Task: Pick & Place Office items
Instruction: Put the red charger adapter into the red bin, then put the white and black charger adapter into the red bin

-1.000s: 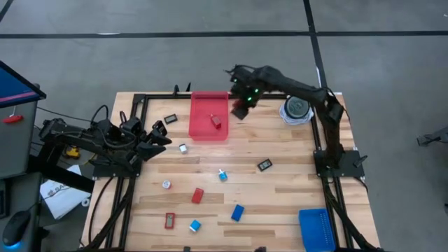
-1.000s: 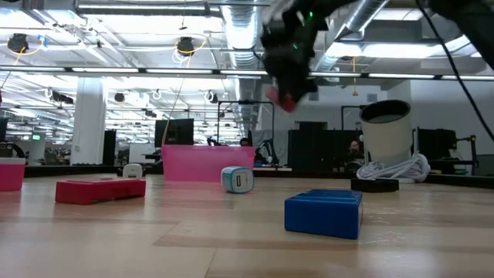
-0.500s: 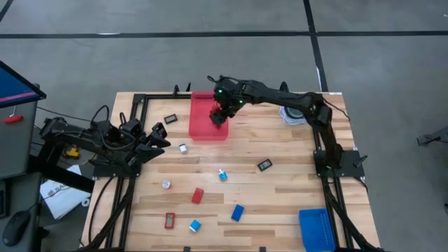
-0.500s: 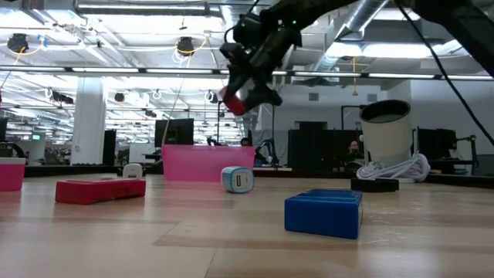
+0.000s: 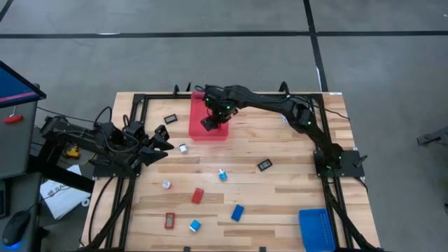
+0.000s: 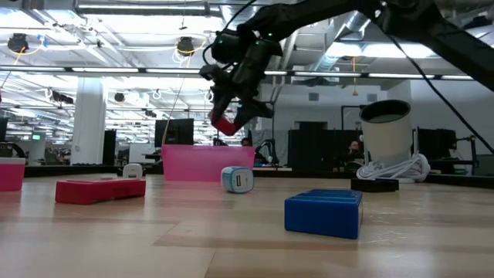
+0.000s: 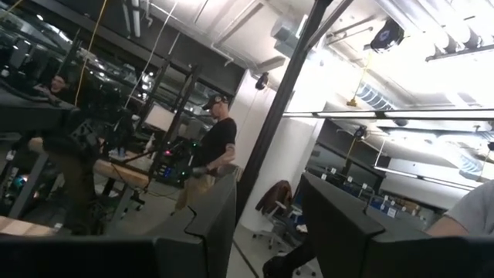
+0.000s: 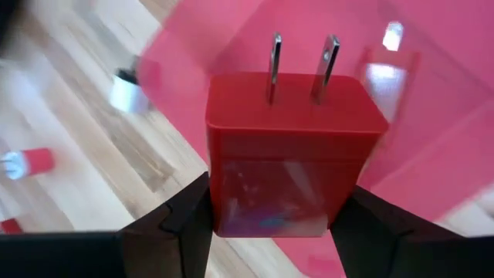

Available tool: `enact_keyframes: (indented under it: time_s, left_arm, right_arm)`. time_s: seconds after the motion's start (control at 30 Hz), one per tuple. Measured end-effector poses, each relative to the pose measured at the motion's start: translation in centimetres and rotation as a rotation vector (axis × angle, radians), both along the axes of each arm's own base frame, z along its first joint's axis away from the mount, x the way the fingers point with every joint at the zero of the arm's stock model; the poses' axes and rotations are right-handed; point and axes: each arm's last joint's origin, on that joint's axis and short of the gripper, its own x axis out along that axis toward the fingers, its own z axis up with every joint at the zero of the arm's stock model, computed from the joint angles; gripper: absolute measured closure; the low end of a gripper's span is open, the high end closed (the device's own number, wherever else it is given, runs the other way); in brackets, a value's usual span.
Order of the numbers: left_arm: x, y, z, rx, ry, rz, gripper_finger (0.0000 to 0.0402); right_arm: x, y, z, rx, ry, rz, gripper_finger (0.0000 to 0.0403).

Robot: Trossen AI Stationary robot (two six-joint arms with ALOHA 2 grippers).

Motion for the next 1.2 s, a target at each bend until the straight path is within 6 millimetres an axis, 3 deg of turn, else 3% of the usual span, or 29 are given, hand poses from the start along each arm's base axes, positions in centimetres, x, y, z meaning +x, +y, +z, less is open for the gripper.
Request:
enact_keyframes:
  time_s: [0.17, 0.8, 1.03, 1.2]
  left_arm:
    - [-0.01, 0.0, 0.02, -0.002, -0.002, 0.0, 0.0259]
    - [-0.01, -0.03, 0.02, 0.008, -0.004, -0.006, 0.0259]
    - [-0.02, -0.07, 0.02, 0.014, -0.005, -0.02, 0.0259]
    - [-0.02, -0.08, 0.0, 0.015, -0.004, -0.022, 0.0259]
  right_arm:
    - [0.18, 0.12, -1.13, -0.073, 0.141, 0.009, 0.0202]
    - [0.68, 0.38, -0.59, -0.093, 0.097, 0.033, 0.0202]
    - [0.3, 0.28, -0.7, -0.14, 0.154, -0.001, 0.0144]
    - [0.31, 0.35, -0.7, -0.141, 0.155, 0.005, 0.0172]
